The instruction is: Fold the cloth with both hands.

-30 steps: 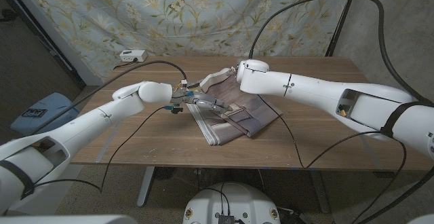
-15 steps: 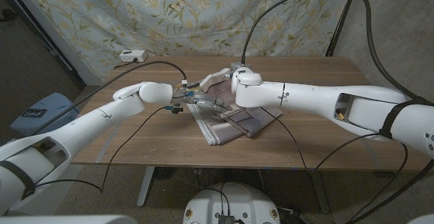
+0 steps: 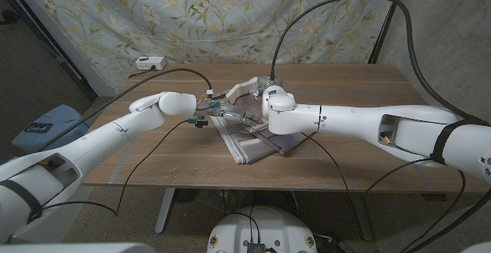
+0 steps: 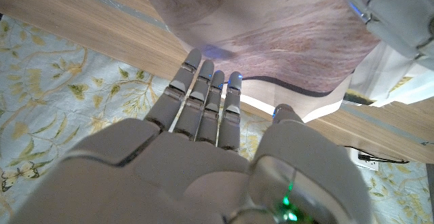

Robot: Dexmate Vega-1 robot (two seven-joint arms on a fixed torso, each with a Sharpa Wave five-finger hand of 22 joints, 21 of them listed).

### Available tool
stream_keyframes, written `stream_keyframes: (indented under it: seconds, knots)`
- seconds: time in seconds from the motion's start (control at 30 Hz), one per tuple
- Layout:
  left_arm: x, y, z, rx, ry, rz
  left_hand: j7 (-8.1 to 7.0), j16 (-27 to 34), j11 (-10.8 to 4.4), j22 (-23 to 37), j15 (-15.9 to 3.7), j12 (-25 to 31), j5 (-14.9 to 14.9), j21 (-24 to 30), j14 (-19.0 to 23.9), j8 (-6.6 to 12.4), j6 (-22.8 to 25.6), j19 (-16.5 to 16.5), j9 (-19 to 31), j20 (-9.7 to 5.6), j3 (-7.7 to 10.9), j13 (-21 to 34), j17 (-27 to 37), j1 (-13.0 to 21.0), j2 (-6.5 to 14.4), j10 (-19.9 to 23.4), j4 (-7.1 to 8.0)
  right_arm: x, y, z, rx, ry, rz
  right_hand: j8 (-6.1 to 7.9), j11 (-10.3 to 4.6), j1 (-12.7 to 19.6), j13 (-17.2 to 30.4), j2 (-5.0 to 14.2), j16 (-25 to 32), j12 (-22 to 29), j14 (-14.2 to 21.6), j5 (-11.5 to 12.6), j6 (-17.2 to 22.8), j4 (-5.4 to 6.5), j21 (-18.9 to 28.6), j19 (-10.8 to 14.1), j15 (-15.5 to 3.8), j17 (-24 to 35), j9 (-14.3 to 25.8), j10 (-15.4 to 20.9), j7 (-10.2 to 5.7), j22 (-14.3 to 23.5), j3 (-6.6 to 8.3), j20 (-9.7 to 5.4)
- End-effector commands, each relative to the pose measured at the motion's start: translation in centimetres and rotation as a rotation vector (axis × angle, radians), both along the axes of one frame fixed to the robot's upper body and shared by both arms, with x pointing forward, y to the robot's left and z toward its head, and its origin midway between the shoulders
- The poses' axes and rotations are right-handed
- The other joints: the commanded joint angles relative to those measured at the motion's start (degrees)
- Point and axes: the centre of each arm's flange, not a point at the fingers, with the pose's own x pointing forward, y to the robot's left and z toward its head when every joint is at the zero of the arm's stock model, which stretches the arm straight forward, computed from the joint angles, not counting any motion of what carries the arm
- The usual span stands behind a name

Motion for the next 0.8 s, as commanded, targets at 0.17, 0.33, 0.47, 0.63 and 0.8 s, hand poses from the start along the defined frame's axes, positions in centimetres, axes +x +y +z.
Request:
stream_keyframes:
  seconds: [0.17,0.33,0.47,0.63,0.8]
  knots:
    - [0.2,-0.3,0.2,0.01,0.012,0.005,-0.11,-0.11,0.05,0.06,0.39,-0.2,-0.27,-0.24,0.05,-0.14,0.27,-0.39,0.21,0.01,0.15,0.11,0.28,0.7,0.11,0.43,-0.52,0.9,-1.0,-1.2,-0.022,-0.016,0.032,-0.5,-0.22,-2.09,-0.85,0.18,0.32,-0.97,-0.66,0.5,0.35,1.38,-0.37,-0.27,0.06,-0.59,-0.28,0.31,-0.42,0.09,-0.2,-0.51]
    - [0.3,-0.5,0.3,0.011,0.015,0.005,-0.11,-0.08,0.09,0.06,0.4,-0.22,-0.28,-0.28,0.13,-0.14,0.28,-0.4,0.21,0.06,0.18,0.11,0.28,0.73,0.1,0.44,-0.58,1.3,-1.4,-1.5,-0.015,-0.012,0.04,-0.51,-0.23,-2.91,-1.33,0.26,0.37,-1.27,-0.84,0.59,0.68,1.82,-0.45,-0.32,-0.08,-0.98,-0.45,0.74,-0.45,0.07,-0.31,-0.63]
    - [0.3,-0.6,0.4,0.013,0.016,0.006,-0.16,-0.08,0.09,0.06,0.43,-0.22,-0.28,-0.3,0.15,-0.13,0.3,-0.38,0.21,0.07,0.2,0.11,0.28,0.75,0.1,0.48,-0.62,1.7,-1.7,-1.8,-0.008,-0.005,0.052,-0.47,-0.22,-3.33,-1.61,0.25,0.45,-1.44,-0.77,0.64,0.98,2.02,-0.46,-0.27,-0.14,-1.23,-0.56,1.01,-0.46,0.06,-0.35,-0.68]
    - [0.3,-0.6,0.3,0.011,0.02,0.011,-0.16,-0.09,0.05,0.06,0.41,-0.24,-0.29,-0.31,0.16,-0.12,0.34,-0.33,0.21,0.16,0.22,0.11,0.29,0.77,0.1,0.49,-0.67,2.1,-2.1,-2.2,0.007,0.006,0.066,-0.53,-0.15,-3.91,-2.08,0.12,0.65,-1.65,-0.4,0.7,1.2,2.21,-0.49,-0.15,-0.49,-1.68,-0.72,1.69,-0.51,0.02,-0.41,-0.76]
    - [0.1,-0.5,0.2,0.012,0.021,0.016,-0.17,-0.09,0.05,0.06,0.43,-0.25,-0.29,-0.31,0.18,-0.1,0.38,-0.28,0.21,0.14,0.24,0.11,0.29,0.78,0.1,0.54,-0.71,2.6,-2.4,-2.7,0.035,0.022,0.076,-0.52,-0.05,-4.31,-2.49,0.0,0.76,-1.84,-0.16,0.77,1.54,2.29,-0.47,0.08,-0.63,-2.11,-0.86,2.27,-0.65,0.0,-0.42,-0.85]
